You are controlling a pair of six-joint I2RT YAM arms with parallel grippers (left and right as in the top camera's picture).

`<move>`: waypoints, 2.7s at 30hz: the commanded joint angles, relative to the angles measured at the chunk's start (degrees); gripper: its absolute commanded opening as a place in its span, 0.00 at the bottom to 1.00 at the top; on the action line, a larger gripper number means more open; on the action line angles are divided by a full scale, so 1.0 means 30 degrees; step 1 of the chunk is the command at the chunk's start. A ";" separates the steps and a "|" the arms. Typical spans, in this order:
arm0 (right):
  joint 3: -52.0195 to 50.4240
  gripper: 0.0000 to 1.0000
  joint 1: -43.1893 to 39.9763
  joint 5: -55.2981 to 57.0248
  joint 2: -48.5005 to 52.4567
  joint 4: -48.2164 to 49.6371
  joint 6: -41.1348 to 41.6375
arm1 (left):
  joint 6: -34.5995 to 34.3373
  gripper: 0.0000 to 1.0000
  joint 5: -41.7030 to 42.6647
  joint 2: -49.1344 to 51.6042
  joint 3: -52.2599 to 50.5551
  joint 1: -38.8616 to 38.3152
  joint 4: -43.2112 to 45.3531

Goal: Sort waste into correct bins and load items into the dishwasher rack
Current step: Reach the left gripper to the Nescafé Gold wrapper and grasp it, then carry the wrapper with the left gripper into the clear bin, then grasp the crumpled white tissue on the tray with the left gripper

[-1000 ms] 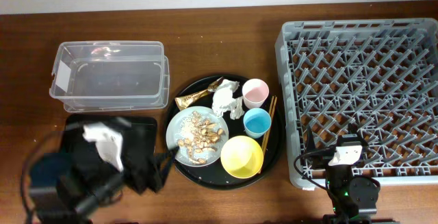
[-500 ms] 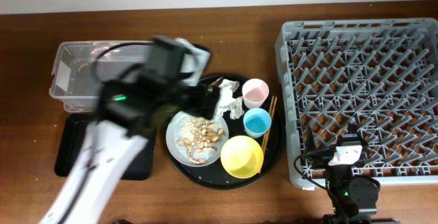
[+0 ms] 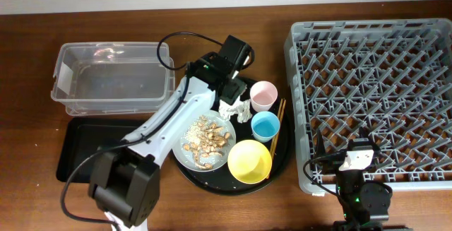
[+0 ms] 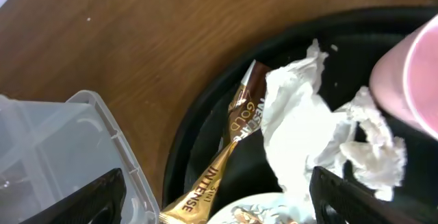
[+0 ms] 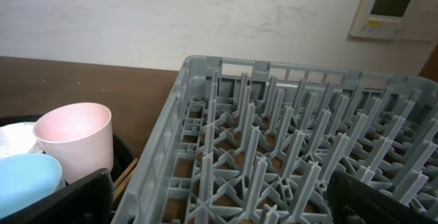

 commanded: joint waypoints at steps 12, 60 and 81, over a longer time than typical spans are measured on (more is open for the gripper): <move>-0.0102 0.98 0.0102 0.0160 -0.0124 -0.0087 0.0066 | 0.4233 0.77 0.2463 0.2739 0.0117 0.2441 0.0022; -0.0102 0.98 0.0102 0.0160 -0.0124 -0.0087 0.0066 | -0.5224 1.00 1.5839 -0.4299 0.0823 0.7766 -0.0670; -0.0102 0.98 0.0102 0.0160 -0.0124 -0.0087 0.0066 | -0.7956 0.79 0.7431 0.3220 -0.0852 0.2011 0.2382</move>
